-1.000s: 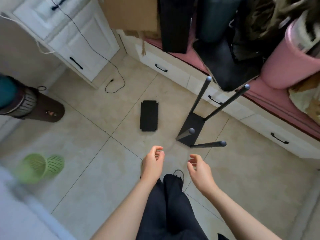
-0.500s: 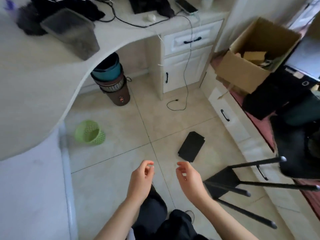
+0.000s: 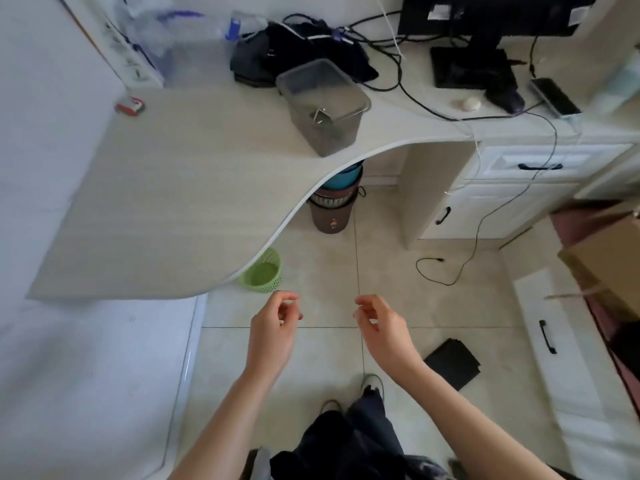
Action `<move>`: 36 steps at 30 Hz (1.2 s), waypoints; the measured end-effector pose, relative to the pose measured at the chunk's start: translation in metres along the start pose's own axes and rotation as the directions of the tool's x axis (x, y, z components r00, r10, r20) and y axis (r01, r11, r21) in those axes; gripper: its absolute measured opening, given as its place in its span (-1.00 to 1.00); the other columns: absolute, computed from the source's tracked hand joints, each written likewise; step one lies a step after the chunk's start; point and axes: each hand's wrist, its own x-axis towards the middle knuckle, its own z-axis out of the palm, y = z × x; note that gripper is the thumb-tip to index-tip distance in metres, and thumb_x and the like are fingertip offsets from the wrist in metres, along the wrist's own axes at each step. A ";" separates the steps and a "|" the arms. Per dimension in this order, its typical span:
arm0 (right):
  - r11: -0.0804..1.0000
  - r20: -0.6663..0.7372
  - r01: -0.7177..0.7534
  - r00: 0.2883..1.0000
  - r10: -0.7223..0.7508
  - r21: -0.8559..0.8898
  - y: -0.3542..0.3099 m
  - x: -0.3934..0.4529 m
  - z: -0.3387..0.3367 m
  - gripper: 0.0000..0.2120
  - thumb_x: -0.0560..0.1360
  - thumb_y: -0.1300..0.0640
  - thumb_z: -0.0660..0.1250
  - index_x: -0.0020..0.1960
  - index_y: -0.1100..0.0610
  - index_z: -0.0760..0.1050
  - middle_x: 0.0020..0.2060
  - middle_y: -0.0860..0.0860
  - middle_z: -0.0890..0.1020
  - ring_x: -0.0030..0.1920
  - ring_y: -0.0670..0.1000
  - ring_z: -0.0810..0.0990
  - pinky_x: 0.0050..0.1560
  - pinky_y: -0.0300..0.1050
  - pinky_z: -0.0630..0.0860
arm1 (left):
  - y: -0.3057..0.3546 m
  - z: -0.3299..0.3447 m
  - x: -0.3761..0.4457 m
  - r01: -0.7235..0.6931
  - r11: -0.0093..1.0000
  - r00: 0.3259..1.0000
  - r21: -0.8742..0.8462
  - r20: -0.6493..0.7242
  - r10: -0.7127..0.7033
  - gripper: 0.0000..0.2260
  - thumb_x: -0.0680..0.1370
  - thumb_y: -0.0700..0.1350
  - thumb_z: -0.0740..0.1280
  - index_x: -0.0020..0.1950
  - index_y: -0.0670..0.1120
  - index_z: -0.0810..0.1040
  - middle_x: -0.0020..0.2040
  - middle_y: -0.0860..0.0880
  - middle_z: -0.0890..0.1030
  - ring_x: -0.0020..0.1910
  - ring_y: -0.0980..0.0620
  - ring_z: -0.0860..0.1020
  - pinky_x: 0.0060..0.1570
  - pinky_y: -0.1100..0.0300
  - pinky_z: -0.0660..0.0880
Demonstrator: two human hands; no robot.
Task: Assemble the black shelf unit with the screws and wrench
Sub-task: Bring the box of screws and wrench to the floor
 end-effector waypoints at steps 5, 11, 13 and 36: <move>0.998 0.011 0.058 0.998 -0.059 0.016 -0.046 0.072 -0.006 -0.81 0.63 0.16 0.23 0.20 0.12 0.52 0.00 -0.01 0.62 0.06 -0.08 0.57 0.05 -0.24 0.49 | 0.025 -0.011 0.065 -0.025 0.999 0.996 -0.048 -0.083 0.021 -0.78 0.61 -0.22 0.33 -0.06 0.13 0.55 -0.28 0.13 0.66 -0.24 0.19 0.64 -0.16 0.24 0.55; 0.994 0.040 0.106 0.994 -0.105 -0.038 -0.087 0.160 -0.024 -0.82 0.62 0.13 0.25 0.18 0.11 0.55 0.00 -0.06 0.63 0.04 -0.10 0.57 0.03 -0.31 0.41 | 0.064 -0.006 0.141 -0.012 0.998 0.988 -0.068 -0.154 0.001 -0.82 0.60 -0.23 0.33 -0.06 0.06 0.58 -0.30 0.19 0.65 -0.28 0.25 0.63 -0.28 0.40 0.47; 0.992 0.048 0.110 0.993 -0.108 -0.055 -0.098 0.187 -0.032 -0.81 0.62 0.11 0.24 0.18 0.09 0.55 -0.01 -0.07 0.63 0.02 -0.11 0.55 -0.02 -0.32 0.40 | 0.077 -0.003 0.166 0.029 0.997 0.993 -0.077 -0.116 -0.037 -0.84 0.61 -0.21 0.32 -0.07 0.03 0.59 -0.32 0.17 0.66 -0.31 0.22 0.62 -0.25 0.35 0.49; 0.230 0.397 -0.580 0.746 0.534 0.782 -0.185 0.394 -0.068 -0.85 0.59 0.19 0.26 -0.12 0.26 0.47 -0.18 0.21 0.61 -0.16 0.21 0.63 -0.12 0.10 0.59 | 0.205 -0.023 0.513 -0.307 0.910 0.946 0.279 -0.012 0.323 -0.93 0.61 -0.15 0.33 0.00 -0.08 0.61 -0.15 0.02 0.65 -0.14 -0.01 0.61 -0.09 0.14 0.49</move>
